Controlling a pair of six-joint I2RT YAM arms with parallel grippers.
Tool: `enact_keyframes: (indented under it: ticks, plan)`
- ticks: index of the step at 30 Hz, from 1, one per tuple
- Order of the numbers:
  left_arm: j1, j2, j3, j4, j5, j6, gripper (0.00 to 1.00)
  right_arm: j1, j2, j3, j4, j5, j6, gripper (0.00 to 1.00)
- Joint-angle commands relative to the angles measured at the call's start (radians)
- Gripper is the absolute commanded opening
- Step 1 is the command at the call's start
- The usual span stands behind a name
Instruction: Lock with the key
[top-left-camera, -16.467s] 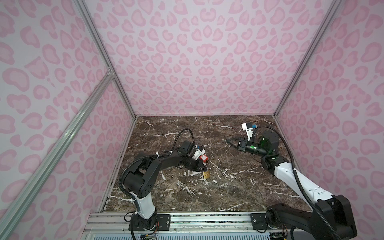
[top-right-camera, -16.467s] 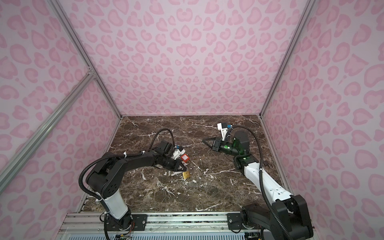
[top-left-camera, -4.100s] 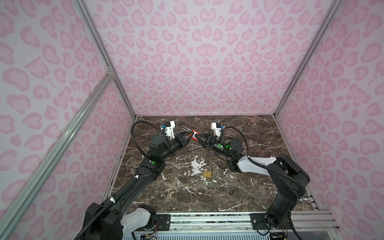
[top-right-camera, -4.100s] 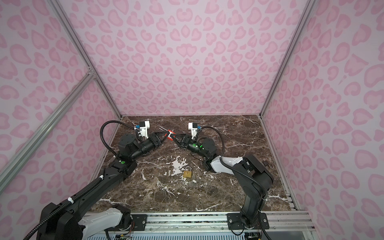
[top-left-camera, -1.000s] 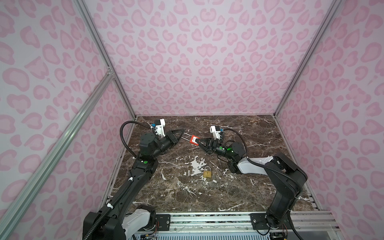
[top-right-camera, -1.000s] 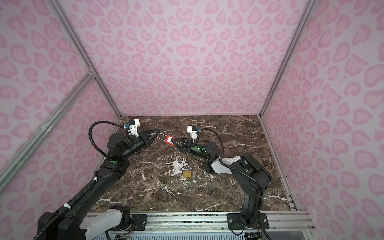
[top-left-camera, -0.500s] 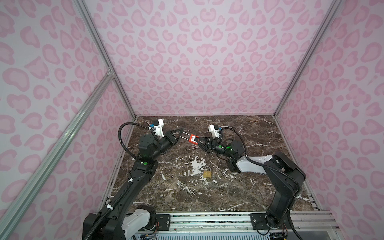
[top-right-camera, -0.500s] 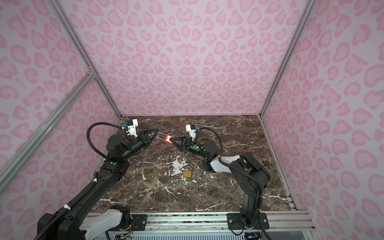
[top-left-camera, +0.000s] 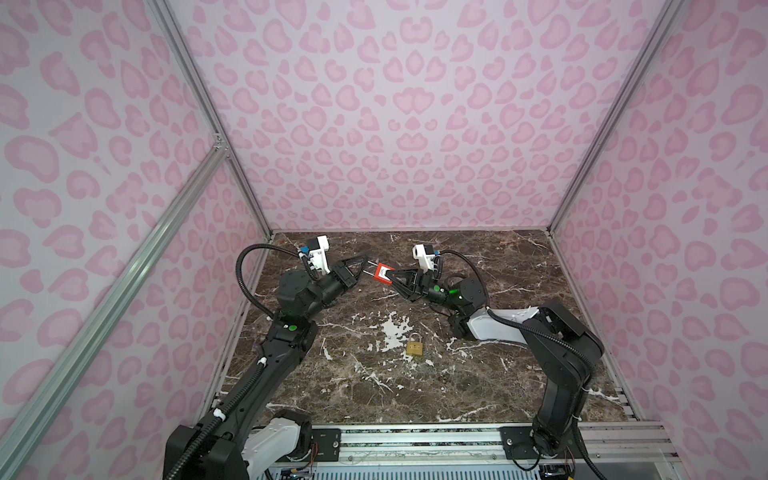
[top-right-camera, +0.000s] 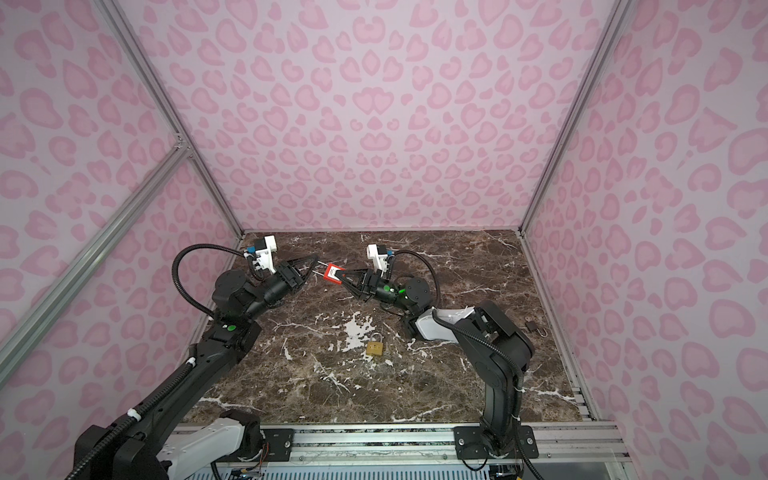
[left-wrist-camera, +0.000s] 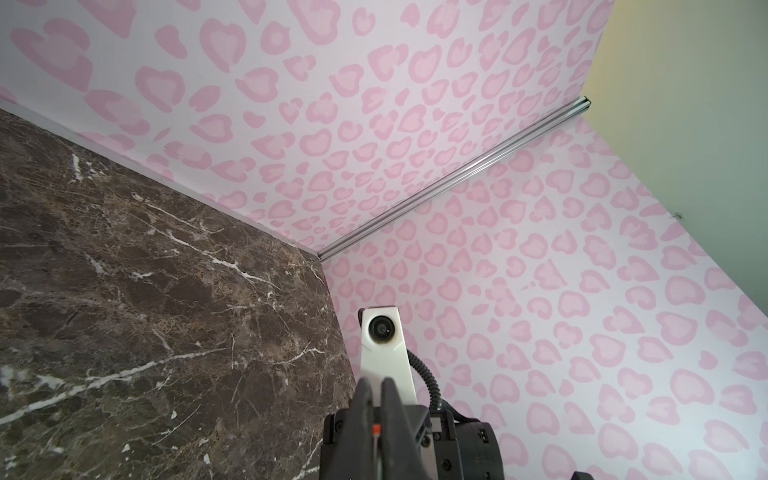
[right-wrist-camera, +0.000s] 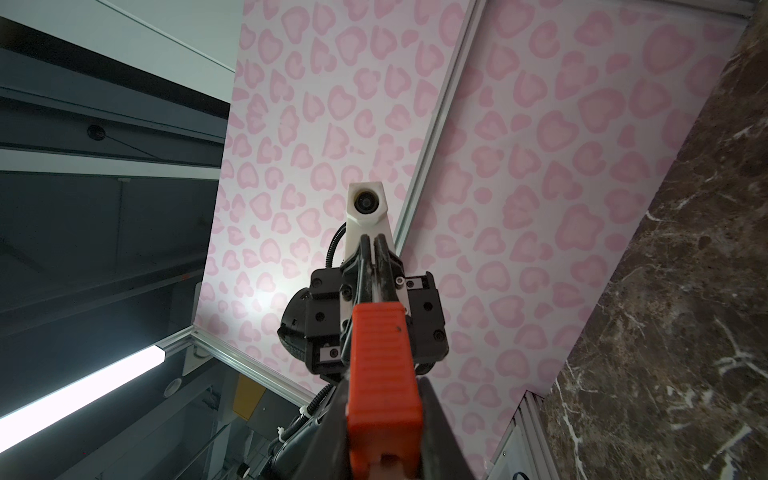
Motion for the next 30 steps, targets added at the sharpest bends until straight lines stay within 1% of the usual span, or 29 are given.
enact_keyframes:
  ticks: [1, 3, 4, 5, 6, 9, 12, 14, 15, 17, 18, 20, 22, 23, 25, 26, 27, 28, 30]
  plan:
    - [-0.007, 0.002, 0.010, -0.020, 0.084, 0.012, 0.23, 0.003, -0.032, 0.000, -0.029, 0.006, -0.065, 0.11]
    - [-0.009, 0.002, 0.005, -0.014, 0.082, 0.009, 0.32, 0.003, -0.053, -0.004, -0.094, 0.006, -0.112, 0.11]
    - [-0.010, 0.002, 0.003, -0.010, 0.080, 0.008, 0.35, 0.004, -0.059, -0.006, -0.115, 0.006, -0.125, 0.11]
    - [-0.014, 0.004, 0.002, -0.009, 0.080, 0.009, 0.35, 0.003, -0.065, -0.006, -0.135, 0.003, -0.136, 0.11]
    - [-0.020, 0.007, 0.001, -0.007, 0.077, 0.008, 0.41, 0.004, -0.068, -0.006, -0.151, 0.005, -0.147, 0.11]
    - [-0.051, 0.023, -0.016, 0.037, 0.064, -0.013, 0.43, 0.004, -0.069, -0.002, -0.173, 0.004, -0.161, 0.11]
    - [-0.086, 0.046, -0.020, 0.062, 0.054, -0.018, 0.42, 0.005, -0.064, 0.006, -0.175, 0.004, -0.159, 0.12]
    - [-0.100, 0.056, -0.018, 0.067, 0.043, -0.018, 0.37, 0.007, -0.066, 0.005, -0.179, 0.003, -0.160, 0.12]
    - [-0.102, 0.060, -0.017, 0.067, 0.041, -0.016, 0.31, 0.006, -0.066, 0.006, -0.179, 0.003, -0.162, 0.13]
    - [-0.102, 0.064, -0.014, 0.066, 0.033, -0.012, 0.23, 0.007, -0.069, 0.001, -0.181, 0.002, -0.165, 0.13]
    - [-0.103, 0.064, -0.011, 0.063, 0.027, -0.011, 0.22, 0.007, -0.071, -0.002, -0.182, 0.002, -0.167, 0.13]
    - [-0.102, 0.067, -0.003, 0.063, 0.024, -0.009, 0.23, 0.004, -0.074, -0.008, -0.182, 0.002, -0.168, 0.13]
    - [-0.102, 0.071, 0.006, 0.065, 0.024, -0.009, 0.30, 0.004, -0.077, -0.013, -0.182, 0.003, -0.169, 0.13]
    - [-0.102, 0.073, 0.008, 0.067, 0.024, -0.009, 0.32, 0.004, -0.078, -0.015, -0.182, 0.004, -0.170, 0.13]
    - [-0.103, 0.077, 0.011, 0.068, 0.024, -0.010, 0.31, 0.004, -0.080, -0.018, -0.182, 0.004, -0.169, 0.14]
    - [-0.102, 0.078, 0.013, 0.069, 0.025, -0.011, 0.25, 0.004, -0.079, -0.018, -0.182, 0.004, -0.170, 0.15]
    - [-0.102, 0.079, 0.014, 0.070, 0.027, -0.009, 0.18, 0.004, -0.080, -0.019, -0.182, 0.003, -0.171, 0.20]
    - [-0.103, 0.080, 0.014, 0.069, 0.027, -0.008, 0.14, 0.003, -0.081, -0.018, -0.182, 0.004, -0.171, 0.26]
    - [-0.103, 0.078, 0.011, 0.070, 0.024, -0.008, 0.05, 0.000, -0.086, -0.024, -0.183, 0.005, -0.175, 0.42]
